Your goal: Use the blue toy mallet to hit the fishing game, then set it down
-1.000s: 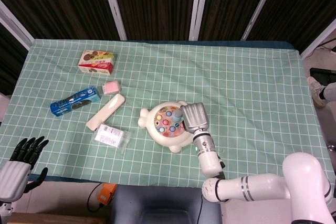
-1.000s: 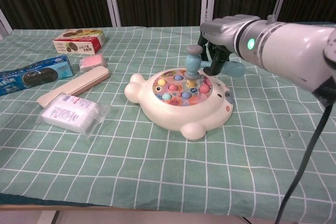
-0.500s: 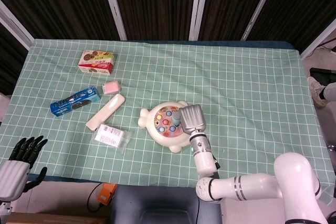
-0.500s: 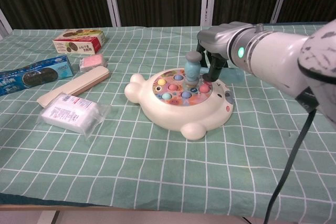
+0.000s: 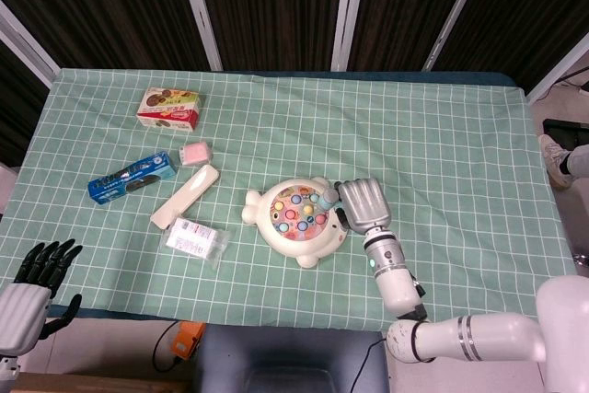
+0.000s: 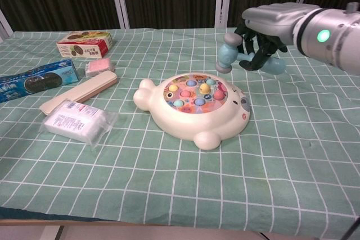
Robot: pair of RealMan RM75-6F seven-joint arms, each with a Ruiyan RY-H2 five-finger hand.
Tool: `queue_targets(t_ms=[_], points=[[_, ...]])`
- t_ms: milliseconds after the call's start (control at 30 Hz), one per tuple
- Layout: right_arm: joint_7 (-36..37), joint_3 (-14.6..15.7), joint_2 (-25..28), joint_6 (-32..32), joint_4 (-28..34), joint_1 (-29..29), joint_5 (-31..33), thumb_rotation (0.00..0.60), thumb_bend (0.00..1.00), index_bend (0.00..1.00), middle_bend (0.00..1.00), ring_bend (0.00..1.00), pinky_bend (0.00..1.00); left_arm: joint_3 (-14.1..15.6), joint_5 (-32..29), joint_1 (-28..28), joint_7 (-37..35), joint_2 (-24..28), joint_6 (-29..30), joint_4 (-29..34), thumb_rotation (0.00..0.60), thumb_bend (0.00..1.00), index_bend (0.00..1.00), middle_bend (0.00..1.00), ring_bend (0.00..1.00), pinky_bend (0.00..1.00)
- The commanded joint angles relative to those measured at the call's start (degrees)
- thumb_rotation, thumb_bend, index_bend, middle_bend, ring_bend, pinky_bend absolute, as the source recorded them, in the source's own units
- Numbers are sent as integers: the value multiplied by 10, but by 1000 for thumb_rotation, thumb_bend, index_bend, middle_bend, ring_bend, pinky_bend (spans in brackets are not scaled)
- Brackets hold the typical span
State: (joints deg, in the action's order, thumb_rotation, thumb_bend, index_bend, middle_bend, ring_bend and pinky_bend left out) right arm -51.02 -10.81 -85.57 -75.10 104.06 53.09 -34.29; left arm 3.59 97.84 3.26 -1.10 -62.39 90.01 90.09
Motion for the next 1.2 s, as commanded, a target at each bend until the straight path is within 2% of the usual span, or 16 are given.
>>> queue_targets(t_ms=[33, 100, 200, 367, 633, 1200], points=[[197, 78, 62, 68, -40, -92, -159, 600, 575, 974, 743, 812, 845, 0, -2, 0, 7, -3, -3, 1, 600, 413, 0, 31, 0, 18], [258, 102, 70, 89, -88, -115, -212, 600, 576, 974, 743, 812, 845, -1, -4, 1, 13, -4, -7, 3, 600, 413, 0, 30, 0, 18], [319, 118, 66, 104, -154, -137, -258, 600, 576, 974, 743, 812, 844, -2, -7, 1, 19, -6, -9, 5, 600, 413, 0, 30, 0, 19], [386, 114, 56, 150, -216, -149, -271, 600, 575, 974, 743, 811, 844, -3, -10, 5, 29, -8, -19, 8, 600, 413, 0, 30, 0, 19], [459, 101, 3, 184, -311, -169, -294, 600, 576, 973, 743, 811, 843, -2, -11, 7, 33, -9, -24, 10, 600, 413, 0, 30, 0, 19], [514, 72, -36, 206, -385, -189, -323, 600, 542, 944, 743, 788, 812, 0, -6, 3, 25, -6, -15, 8, 600, 413, 0, 33, 0, 18]])
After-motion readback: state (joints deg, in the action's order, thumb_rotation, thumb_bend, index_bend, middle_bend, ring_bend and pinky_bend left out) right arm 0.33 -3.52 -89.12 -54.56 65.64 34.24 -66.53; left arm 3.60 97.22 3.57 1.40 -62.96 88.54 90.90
